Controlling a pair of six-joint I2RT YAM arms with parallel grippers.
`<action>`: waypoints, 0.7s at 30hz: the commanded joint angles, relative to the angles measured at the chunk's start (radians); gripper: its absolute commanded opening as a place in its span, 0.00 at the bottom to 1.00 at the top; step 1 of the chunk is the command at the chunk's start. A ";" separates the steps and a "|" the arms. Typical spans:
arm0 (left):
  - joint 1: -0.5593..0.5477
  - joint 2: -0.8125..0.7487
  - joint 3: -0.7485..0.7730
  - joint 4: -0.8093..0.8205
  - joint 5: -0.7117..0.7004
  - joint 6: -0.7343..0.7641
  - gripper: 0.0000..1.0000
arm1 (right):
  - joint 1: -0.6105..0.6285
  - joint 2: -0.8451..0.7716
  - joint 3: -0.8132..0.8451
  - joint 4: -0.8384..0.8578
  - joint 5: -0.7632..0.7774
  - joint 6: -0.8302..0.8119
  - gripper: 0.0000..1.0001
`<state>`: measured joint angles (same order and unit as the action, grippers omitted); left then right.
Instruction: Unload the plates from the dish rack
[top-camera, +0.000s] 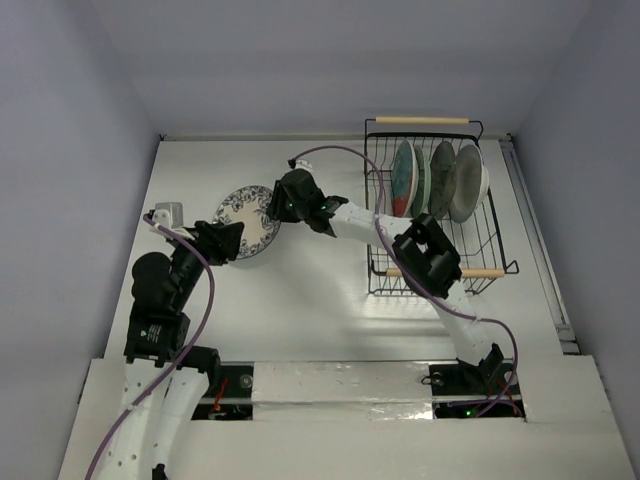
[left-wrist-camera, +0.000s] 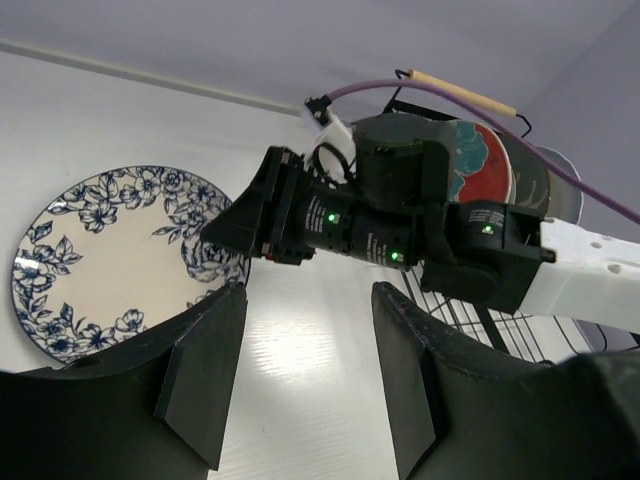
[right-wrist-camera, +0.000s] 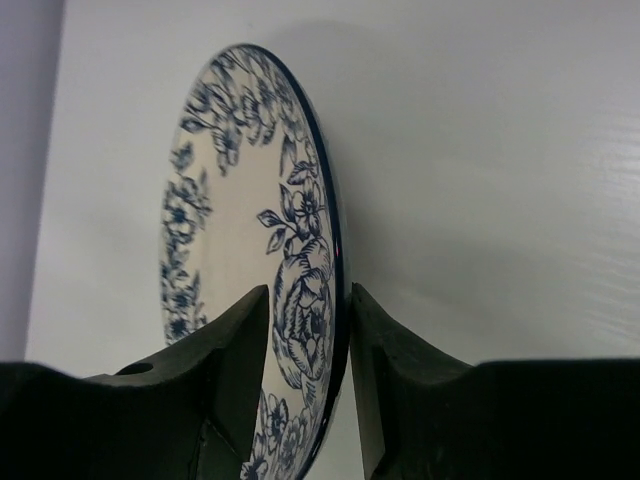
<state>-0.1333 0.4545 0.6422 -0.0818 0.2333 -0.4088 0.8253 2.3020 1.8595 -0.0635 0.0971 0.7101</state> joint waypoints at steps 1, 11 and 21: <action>0.006 0.009 0.024 0.045 0.037 -0.008 0.50 | 0.003 -0.053 -0.023 0.097 0.015 0.006 0.43; 0.006 0.010 0.017 0.050 0.055 -0.015 0.50 | 0.003 -0.078 -0.079 0.067 0.055 -0.032 0.60; 0.006 0.003 0.011 0.018 0.061 -0.019 0.50 | 0.003 -0.223 -0.209 0.186 0.049 -0.107 0.81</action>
<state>-0.1333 0.4572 0.6422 -0.0807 0.2806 -0.4232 0.8253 2.1994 1.6577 -0.0132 0.1341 0.6556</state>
